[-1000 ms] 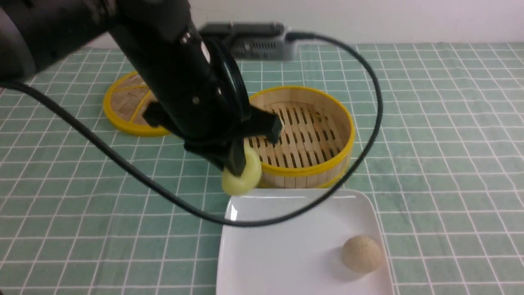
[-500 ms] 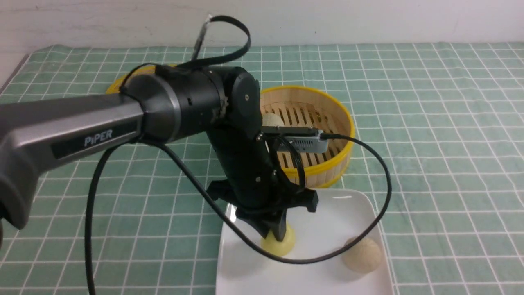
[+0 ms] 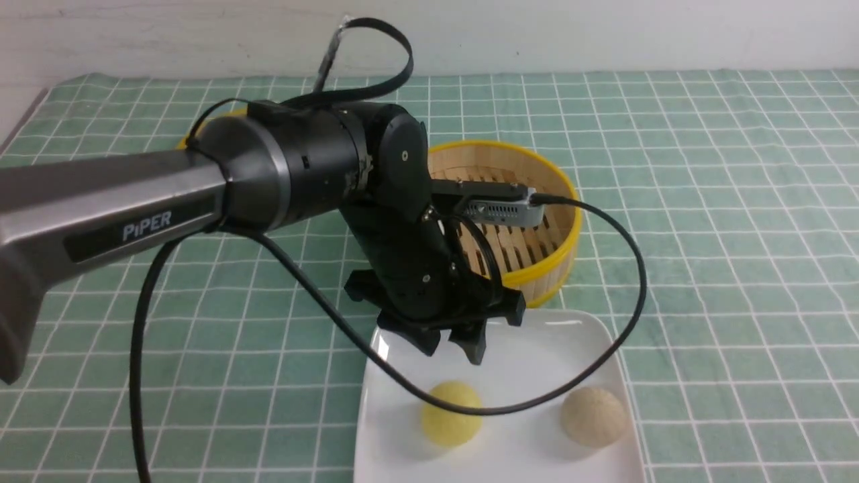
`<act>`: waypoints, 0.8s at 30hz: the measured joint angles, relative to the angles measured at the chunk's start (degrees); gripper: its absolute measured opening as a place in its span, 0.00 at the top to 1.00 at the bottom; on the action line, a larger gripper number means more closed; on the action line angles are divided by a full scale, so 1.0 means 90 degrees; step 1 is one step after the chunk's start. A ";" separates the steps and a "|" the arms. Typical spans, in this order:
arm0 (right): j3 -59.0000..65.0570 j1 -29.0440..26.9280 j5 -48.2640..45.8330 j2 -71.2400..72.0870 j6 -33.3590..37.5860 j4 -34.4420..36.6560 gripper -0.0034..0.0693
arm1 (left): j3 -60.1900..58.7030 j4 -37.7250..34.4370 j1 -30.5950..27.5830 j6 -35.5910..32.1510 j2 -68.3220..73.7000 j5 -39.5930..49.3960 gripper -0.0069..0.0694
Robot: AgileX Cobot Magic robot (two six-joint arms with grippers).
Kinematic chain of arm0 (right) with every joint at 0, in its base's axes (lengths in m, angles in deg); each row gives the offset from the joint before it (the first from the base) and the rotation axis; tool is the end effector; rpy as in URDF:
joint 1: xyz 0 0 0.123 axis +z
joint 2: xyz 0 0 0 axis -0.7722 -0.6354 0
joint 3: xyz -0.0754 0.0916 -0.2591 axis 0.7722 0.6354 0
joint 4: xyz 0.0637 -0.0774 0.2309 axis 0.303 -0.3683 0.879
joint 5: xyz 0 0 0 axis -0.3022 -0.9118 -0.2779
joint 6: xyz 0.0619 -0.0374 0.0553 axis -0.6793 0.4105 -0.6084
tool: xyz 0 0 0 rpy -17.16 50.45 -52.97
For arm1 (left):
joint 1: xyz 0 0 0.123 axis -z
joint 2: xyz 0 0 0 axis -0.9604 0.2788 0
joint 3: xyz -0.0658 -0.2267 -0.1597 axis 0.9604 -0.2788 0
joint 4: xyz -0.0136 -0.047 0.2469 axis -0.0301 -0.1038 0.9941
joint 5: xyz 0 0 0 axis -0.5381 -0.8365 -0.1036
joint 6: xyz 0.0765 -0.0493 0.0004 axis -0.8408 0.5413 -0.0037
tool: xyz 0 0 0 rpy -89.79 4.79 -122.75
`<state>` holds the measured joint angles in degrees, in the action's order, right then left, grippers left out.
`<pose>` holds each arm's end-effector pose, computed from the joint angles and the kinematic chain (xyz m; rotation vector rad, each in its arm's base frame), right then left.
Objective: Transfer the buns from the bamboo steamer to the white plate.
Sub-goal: 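Reach into the bamboo steamer and grasp a bun with the left gripper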
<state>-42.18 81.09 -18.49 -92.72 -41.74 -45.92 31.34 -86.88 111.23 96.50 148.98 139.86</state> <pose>0.0607 0.0223 0.2726 -0.4931 2.1061 0.1728 0.2983 -0.2491 0.2249 0.5828 2.8599 -0.4405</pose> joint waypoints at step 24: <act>0.0000 0.0000 0.0181 0.0000 0.0000 -0.0127 0.82 | 0.4483 0.0472 -0.1272 0.0550 0.2459 0.0792 0.81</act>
<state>-42.18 81.09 -16.86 -92.72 -41.74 -47.06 71.68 -82.63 99.78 101.45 171.11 146.98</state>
